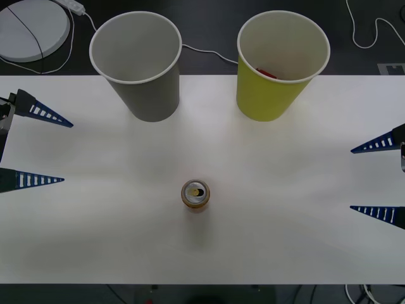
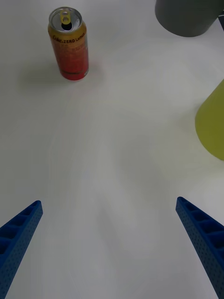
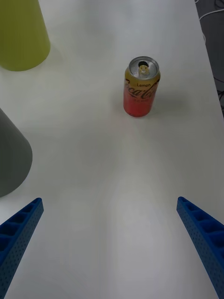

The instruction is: Put the can into the green bin and the plastic bottle into the gray bin

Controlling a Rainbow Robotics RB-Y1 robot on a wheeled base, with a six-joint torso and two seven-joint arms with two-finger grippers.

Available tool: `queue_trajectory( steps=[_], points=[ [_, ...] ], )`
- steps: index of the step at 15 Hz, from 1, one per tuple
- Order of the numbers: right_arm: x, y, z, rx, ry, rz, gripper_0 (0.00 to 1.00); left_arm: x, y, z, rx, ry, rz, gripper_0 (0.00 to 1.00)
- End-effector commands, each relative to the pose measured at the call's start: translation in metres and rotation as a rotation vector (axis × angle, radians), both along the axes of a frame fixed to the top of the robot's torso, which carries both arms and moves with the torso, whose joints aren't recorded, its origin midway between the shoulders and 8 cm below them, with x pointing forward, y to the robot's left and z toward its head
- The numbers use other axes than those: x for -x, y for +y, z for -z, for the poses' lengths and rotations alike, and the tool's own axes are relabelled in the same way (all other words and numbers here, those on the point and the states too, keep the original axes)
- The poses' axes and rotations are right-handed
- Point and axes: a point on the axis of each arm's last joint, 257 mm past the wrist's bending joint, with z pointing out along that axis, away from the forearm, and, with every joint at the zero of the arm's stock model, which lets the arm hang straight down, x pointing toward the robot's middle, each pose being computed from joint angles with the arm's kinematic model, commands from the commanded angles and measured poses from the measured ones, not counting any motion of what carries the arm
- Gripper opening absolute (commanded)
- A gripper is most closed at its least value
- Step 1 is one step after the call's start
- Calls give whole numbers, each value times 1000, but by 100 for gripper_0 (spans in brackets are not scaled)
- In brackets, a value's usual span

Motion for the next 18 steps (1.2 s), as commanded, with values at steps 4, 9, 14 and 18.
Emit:
queue_trajectory(
  steps=[4,9,14,18],
  points=[
    [-1,1,1,-18,5,2,100,0,0,0,0,0,0,100],
    [-1,6,6,-31,15,-18,100,0,0,0,0,0,0,100],
    [-2,18,24,-153,1,-89,100,0,0,0,0,0,0,100],
    [-3,34,42,-236,-35,-121,100,0,0,0,0,0,0,100]
  ],
)
